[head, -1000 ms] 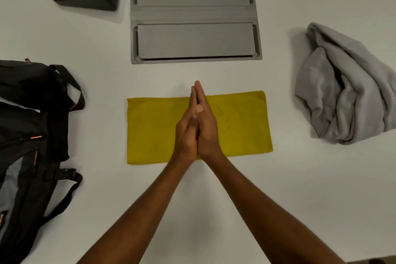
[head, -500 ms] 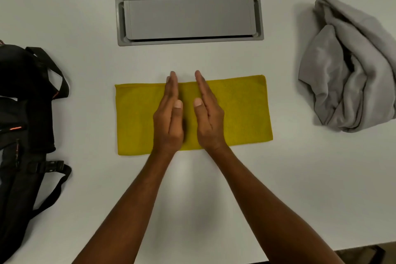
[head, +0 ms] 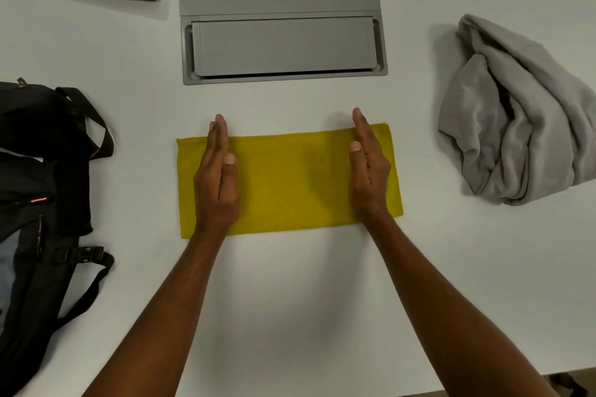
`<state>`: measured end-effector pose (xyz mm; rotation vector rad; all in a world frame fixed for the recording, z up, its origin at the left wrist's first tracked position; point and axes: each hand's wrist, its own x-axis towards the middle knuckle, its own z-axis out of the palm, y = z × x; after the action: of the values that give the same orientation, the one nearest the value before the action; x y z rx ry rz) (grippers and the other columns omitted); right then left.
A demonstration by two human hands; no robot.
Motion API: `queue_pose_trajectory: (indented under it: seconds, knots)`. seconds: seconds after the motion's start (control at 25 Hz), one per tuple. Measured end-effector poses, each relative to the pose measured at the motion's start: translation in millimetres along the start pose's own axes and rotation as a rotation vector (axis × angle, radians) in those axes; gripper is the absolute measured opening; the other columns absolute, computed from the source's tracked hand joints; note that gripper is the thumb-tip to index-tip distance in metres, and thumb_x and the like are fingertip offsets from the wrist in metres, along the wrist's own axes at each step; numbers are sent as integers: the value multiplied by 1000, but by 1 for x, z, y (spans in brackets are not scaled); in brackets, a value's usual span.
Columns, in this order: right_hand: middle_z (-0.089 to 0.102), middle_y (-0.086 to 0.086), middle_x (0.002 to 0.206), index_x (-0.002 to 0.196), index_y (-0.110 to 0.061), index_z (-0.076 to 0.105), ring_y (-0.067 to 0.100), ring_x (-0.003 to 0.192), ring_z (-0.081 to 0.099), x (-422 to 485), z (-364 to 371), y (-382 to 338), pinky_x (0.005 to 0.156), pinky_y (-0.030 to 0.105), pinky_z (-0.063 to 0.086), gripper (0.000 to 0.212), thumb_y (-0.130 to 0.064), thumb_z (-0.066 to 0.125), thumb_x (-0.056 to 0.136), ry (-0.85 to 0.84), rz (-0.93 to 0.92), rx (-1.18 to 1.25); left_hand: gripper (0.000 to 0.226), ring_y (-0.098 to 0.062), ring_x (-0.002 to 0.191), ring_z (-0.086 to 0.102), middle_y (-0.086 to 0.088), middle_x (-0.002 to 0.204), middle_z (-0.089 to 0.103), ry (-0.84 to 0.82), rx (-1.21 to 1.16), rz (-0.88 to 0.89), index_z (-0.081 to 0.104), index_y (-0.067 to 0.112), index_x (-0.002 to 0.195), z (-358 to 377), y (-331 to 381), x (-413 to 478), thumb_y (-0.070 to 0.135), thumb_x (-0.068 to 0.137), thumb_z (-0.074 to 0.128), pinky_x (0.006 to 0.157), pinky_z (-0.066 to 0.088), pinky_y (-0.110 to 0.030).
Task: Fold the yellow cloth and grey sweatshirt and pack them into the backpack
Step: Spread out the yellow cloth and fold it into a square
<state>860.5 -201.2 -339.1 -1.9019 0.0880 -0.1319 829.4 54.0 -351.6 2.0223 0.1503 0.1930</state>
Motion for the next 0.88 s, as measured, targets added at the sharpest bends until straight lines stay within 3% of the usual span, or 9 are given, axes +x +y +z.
queue_pose_trajectory:
  seconds: [0.2,0.44,0.68,0.88]
  knots:
    - [48,6,163,158,-4,46,13,154,41,8,-21,11,129,45,31,49,-18,40,111,37,16,-70,54,-21,163,27,-8,173,34,-34,83,24,32,4,166,-11,-11,6,18,114,35,133,27,-47]
    - [47,3,164,159,-9,46,12,154,39,10,-25,15,129,41,32,47,-21,39,114,16,34,-121,58,-21,166,16,-7,176,27,-131,479,140,27,9,168,-28,-29,13,26,113,35,136,9,-48]
    - [28,-6,174,167,-22,29,8,161,20,18,-38,17,133,43,21,58,-48,33,115,-17,158,-403,68,-23,168,2,-7,181,9,-203,699,164,12,11,171,-29,-31,13,40,113,31,135,7,-52]
    - [28,3,174,167,-16,27,17,161,24,15,-65,16,131,38,21,66,-48,43,112,-109,168,-542,72,-24,168,-1,-7,181,6,-199,696,150,10,10,171,-25,-29,12,48,113,30,135,8,-54]
